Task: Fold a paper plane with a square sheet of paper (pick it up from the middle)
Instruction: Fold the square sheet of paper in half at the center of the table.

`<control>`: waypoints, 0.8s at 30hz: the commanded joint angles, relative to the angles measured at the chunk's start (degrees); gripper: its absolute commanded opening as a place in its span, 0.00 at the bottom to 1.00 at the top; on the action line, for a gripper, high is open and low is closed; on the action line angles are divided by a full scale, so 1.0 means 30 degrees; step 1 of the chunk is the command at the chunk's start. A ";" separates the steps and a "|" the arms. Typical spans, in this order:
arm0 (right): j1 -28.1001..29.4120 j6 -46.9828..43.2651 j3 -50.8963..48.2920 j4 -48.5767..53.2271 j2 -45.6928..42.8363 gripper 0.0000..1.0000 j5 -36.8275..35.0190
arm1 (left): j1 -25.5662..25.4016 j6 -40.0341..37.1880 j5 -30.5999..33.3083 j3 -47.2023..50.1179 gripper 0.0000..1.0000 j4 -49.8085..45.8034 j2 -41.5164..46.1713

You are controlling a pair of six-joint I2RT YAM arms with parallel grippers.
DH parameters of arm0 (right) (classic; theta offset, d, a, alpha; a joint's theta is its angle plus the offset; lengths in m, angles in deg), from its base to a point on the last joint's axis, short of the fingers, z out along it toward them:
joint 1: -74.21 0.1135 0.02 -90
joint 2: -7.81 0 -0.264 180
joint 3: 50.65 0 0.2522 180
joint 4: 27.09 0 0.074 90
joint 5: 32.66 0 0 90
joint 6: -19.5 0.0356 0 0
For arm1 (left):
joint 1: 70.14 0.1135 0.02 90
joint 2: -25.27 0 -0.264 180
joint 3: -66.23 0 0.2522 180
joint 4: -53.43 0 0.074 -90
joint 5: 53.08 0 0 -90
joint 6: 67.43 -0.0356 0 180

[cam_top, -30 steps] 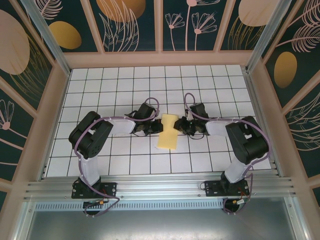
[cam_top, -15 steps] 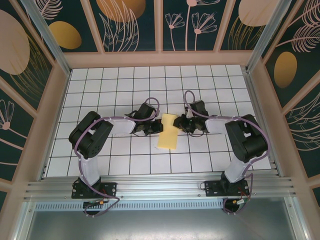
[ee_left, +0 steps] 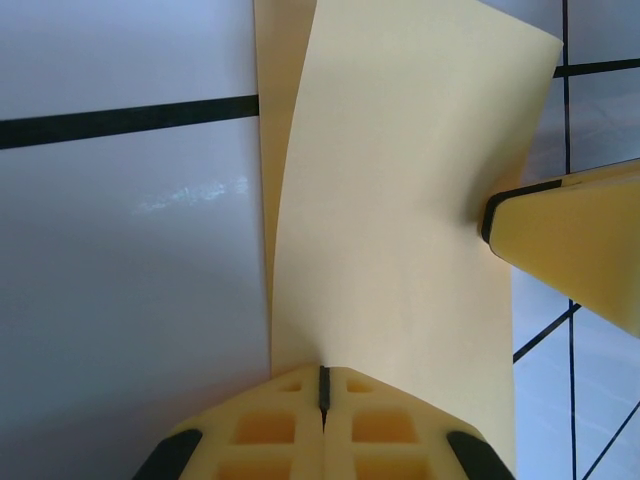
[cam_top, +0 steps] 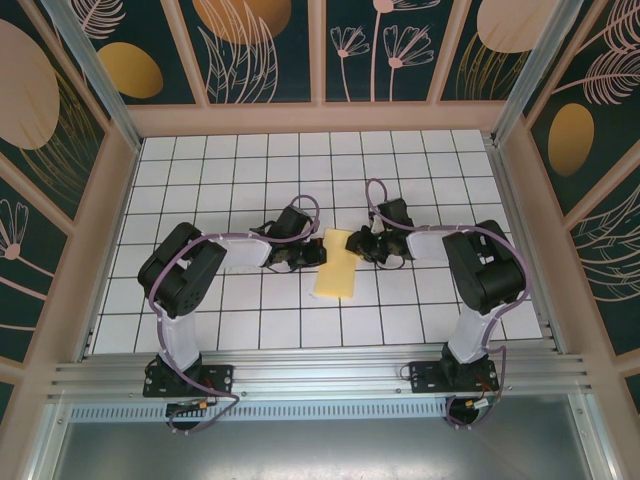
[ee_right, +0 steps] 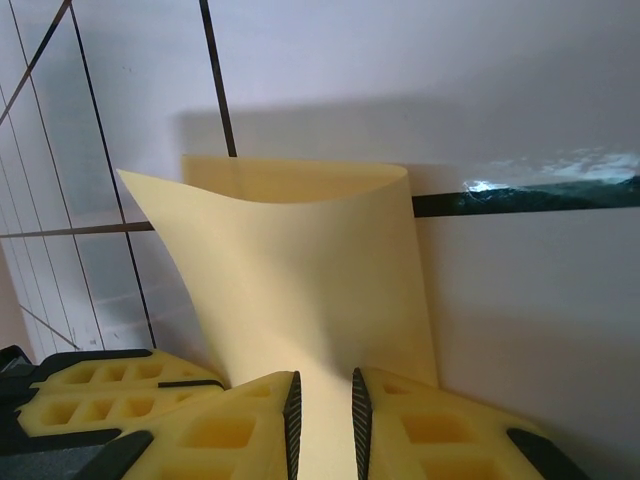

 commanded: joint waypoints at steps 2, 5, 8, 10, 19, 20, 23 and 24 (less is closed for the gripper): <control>-0.0101 -0.0932 0.1273 0.1718 -0.0096 0.25 -0.0523 | -0.0209 -0.0540 0.2215 0.0993 0.00 -0.3432 -0.1822; -0.0108 -0.1431 0.2533 0.3057 0.0015 0.25 -0.0995 | -0.0227 -0.0540 0.2266 0.0966 0.00 -0.3476 -0.1831; -0.0101 -0.1620 0.3008 0.3267 0.0589 0.25 -0.0970 | -0.0216 -0.0511 0.2220 0.0893 0.00 -0.3454 -0.1845; -0.0119 -0.1591 0.3138 0.3216 0.1046 0.25 -0.0990 | -0.0226 -0.0521 0.2164 0.0882 0.00 -0.3421 -0.1838; -0.0297 -0.0921 0.2226 0.1956 0.2215 0.25 -0.0670 | -0.0222 -0.0540 0.2138 0.0924 0.00 -0.3421 -0.1870; -0.0313 -0.0906 0.2327 0.2057 0.2132 0.25 -0.0639 | -0.0209 -0.0584 0.2134 0.0928 0.00 -0.3445 -0.1847; -0.0306 -0.1068 0.3026 0.2715 0.1656 0.25 -0.0817 | -0.0231 -0.0610 0.2160 0.0903 0.00 -0.3498 -0.1838; -0.0310 -0.1250 0.3415 0.3075 0.1533 0.25 -0.0900 | -0.0231 -0.0606 0.2164 0.0912 0.00 -0.3478 -0.1838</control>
